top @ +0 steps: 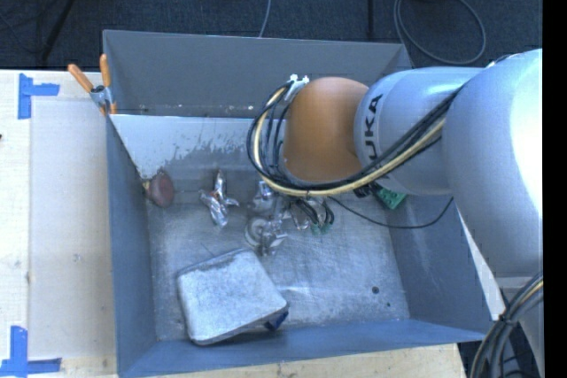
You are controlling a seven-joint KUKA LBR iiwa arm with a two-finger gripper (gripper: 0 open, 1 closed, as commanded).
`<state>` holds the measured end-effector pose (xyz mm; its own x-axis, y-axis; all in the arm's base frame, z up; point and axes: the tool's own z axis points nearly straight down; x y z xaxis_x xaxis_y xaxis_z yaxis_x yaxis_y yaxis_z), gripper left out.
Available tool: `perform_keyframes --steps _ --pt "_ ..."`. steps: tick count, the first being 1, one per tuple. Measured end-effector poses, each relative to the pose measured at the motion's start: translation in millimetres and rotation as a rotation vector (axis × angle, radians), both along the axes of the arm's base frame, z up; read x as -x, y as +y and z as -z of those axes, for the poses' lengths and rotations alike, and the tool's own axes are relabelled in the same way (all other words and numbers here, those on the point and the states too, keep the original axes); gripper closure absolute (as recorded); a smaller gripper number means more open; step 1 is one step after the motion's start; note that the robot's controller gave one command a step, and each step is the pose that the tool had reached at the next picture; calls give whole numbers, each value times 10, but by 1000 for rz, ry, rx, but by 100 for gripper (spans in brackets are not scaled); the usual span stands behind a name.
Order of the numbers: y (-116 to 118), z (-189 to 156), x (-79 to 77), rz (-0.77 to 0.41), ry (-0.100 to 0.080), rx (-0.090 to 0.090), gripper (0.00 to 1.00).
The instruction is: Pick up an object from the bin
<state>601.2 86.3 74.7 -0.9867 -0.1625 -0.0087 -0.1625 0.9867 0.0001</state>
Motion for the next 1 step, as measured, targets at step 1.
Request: perform_keyframes --steps 1 --pt "102 -1485 -48 -156 -1 1 100"
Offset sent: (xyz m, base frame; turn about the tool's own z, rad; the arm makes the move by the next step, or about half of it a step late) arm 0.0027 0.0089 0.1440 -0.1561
